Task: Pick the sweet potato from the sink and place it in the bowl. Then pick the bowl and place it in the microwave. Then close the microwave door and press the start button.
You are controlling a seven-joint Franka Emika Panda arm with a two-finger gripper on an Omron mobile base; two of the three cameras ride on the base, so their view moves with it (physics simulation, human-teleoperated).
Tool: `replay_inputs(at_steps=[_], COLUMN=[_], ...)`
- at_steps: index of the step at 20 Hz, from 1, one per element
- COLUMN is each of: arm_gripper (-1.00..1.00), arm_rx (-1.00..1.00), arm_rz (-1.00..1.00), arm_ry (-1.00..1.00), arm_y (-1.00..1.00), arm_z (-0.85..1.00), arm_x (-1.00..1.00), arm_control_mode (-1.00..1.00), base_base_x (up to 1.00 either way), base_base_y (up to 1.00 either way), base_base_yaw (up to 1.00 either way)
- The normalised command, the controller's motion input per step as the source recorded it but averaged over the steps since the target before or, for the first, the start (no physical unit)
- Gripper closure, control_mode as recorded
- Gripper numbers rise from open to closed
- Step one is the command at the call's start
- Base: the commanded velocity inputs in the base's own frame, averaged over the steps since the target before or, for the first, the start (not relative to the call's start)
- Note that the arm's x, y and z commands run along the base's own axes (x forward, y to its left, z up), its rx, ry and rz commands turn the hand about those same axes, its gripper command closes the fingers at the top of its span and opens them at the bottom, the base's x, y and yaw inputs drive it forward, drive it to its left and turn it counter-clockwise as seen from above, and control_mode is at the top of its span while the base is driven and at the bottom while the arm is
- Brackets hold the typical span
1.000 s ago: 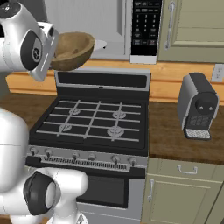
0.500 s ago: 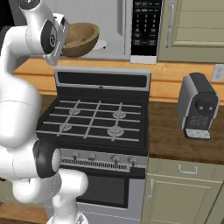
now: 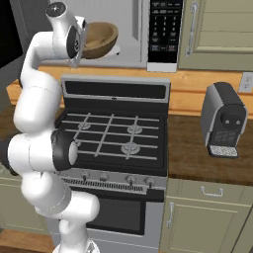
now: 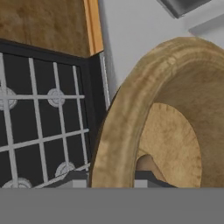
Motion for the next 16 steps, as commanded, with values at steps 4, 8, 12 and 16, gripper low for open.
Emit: replay_inputs(at_steps=[4,8,12,16], arm_gripper=[1.00,1.00,1.00,1.00], arm_rx=[-0.02,-0.03,0.00,0.00], arm_rz=[0.00,0.00,0.00,0.02], arm_ry=[-0.01,-0.04,-0.07,-0.02], arm_y=[0.05,0.23,0.23,0.24], arm_z=[-0.31,-0.07,0.08,-0.12], arm_x=[0.80,0.59,0.67,0.61], arm_control_mode=[-1.00,-1.00,-1.00,-1.00], base_base_x=[0.00,0.00,0.00,0.00], base_base_y=[0.00,0.00,0.00,0.00], base_base_yaw=[0.00,0.00,0.00,0.00])
